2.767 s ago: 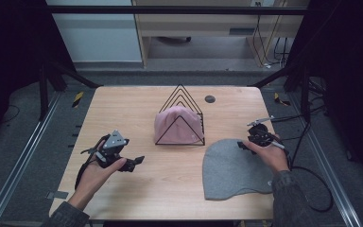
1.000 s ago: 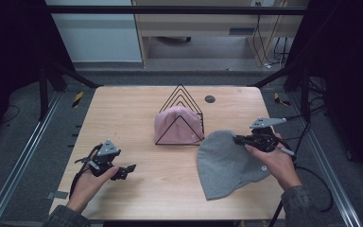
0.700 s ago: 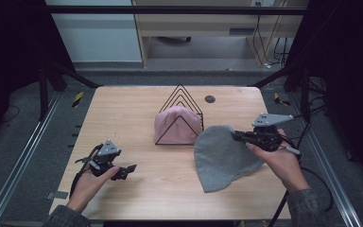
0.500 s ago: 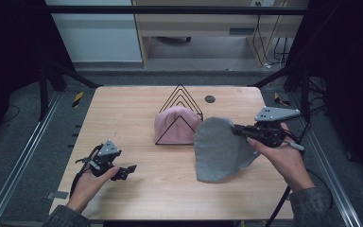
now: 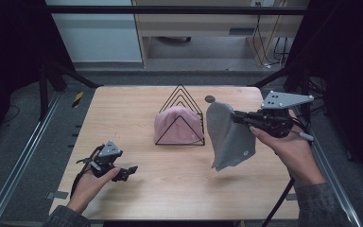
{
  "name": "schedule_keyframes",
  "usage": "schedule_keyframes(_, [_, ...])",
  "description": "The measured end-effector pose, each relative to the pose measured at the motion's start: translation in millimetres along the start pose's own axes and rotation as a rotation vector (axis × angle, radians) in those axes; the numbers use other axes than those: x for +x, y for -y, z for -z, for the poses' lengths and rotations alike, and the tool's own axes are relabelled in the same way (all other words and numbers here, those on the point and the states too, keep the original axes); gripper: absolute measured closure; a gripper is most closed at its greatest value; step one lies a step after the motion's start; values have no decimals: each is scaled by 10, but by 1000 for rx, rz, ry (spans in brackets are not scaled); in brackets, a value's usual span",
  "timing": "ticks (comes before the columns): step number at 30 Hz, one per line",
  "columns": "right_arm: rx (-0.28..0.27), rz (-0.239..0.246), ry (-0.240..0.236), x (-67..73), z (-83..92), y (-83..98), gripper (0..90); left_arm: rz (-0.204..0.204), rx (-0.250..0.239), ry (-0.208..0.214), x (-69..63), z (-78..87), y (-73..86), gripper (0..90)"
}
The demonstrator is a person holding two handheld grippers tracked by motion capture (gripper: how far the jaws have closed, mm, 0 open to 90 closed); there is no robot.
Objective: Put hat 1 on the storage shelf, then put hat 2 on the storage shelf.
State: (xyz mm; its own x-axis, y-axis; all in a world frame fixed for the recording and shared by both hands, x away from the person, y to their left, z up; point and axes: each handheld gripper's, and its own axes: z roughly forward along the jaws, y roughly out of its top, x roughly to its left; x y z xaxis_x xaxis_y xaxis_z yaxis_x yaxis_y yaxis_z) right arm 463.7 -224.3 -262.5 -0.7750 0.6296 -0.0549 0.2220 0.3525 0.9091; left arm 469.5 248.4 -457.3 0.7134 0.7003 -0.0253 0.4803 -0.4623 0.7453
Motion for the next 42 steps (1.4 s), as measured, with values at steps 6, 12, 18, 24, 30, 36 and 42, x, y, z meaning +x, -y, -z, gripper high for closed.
schedule_keyframes(6, [-46,21,-21,85,59,-207,865,-3,-67,30,-71,69,-79,115])
schedule_keyframes(12, [-65,54,-41,204,6,-403,865,-37,-102,58,-160,150,-234,119])
schedule_keyframes(18, [-71,82,-64,324,-179,-616,865,-74,-98,98,-232,160,-461,139])
schedule_keyframes(24, [-79,90,-81,408,-308,-747,865,-108,-100,99,-268,151,-614,143])
schedule_keyframes(30, [-79,107,-100,503,-458,-884,864,-110,-127,104,-274,205,-778,168])
schedule_keyframes(36, [-72,120,-116,592,-578,-937,864,-99,-158,105,-242,271,-855,201])
schedule_keyframes(42, [-59,124,-129,649,-683,-943,864,-100,-164,101,-219,305,-891,224])
